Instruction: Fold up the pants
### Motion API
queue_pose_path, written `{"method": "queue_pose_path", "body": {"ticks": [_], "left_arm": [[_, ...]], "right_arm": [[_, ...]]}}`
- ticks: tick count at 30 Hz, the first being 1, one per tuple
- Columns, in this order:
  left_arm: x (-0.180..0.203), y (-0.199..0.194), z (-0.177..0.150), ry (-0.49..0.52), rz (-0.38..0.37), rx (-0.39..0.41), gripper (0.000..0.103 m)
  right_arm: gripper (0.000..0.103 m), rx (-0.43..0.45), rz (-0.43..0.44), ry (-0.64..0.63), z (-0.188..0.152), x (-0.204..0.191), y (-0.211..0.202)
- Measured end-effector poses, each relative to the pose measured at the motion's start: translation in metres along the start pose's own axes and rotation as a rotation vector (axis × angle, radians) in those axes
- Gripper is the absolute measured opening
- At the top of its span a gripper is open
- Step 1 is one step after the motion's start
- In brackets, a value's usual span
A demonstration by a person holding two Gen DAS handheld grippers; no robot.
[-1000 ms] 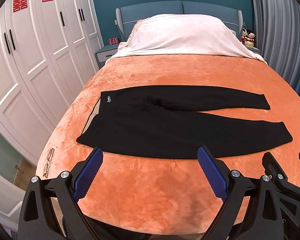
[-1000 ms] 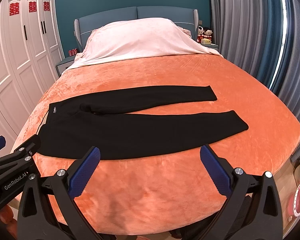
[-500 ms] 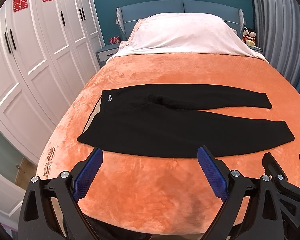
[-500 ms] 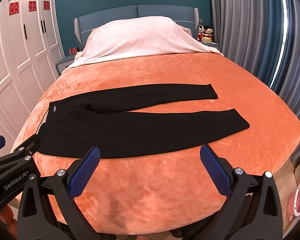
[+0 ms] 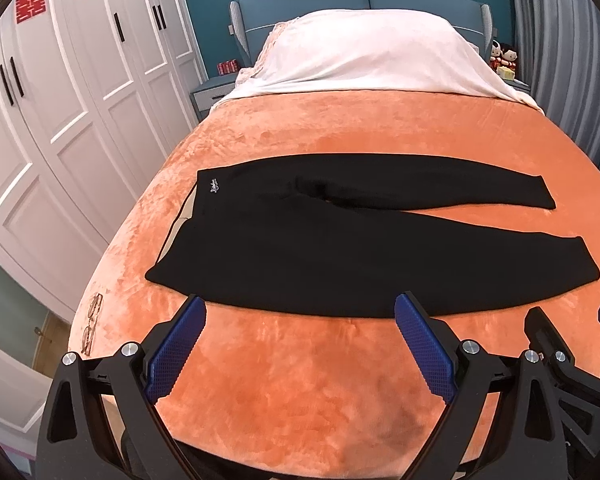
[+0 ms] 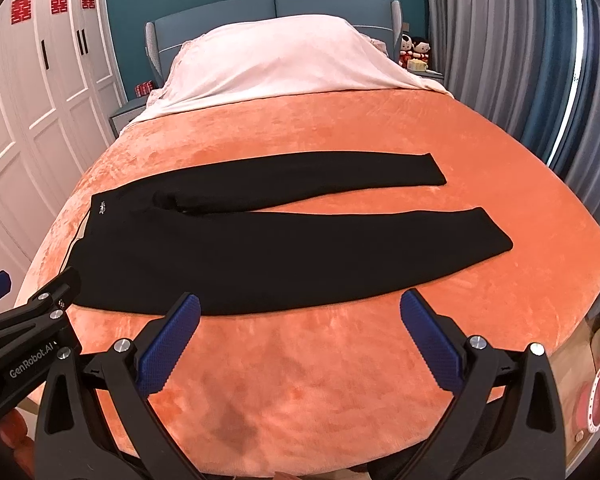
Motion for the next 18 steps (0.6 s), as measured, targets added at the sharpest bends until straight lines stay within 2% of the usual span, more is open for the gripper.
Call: {"method": "queue_pose_path", "body": {"ticks": [4,8,10,14,18], "left_arm": [[0.003,0.01,0.003,0.0,-0.007,-0.014,0.094],[-0.013,0.034,0.01,-0.056,-0.069,-0.038,0.094],[-0.032,0.053,0.017,-0.099,-0.06,-0.044,0.094],[-0.074,0.094,0.042,-0.182,0.029,0.018,0.094],[-0.1,0.146,0.077,-0.181,0.068,0.001,0.094]], "right_arm": [[0.098,-0.007,0.008,-0.006,0.002,0.0,0.007],[0.098,-0.004,0.03,-0.011,0.014,0.015,0.025],[0.098,-0.004,0.008,0.008,0.024,0.042,0.045],[0.098,-0.017,0.03,0.115,0.053,0.112,0.102],[0.098,-0.015,-0.064,0.129,0.095,0.178,0.168]]}}
Point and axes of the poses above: each gripper's, at about its wrist camera, not at the fingertips, and y roughly the way its jaws point, x to its right, z to its top, the point moved 6 cm from there along y, roughly the way its jaws point, and after that the axes turned 2 degrees about -z, right-handed, at the moved point
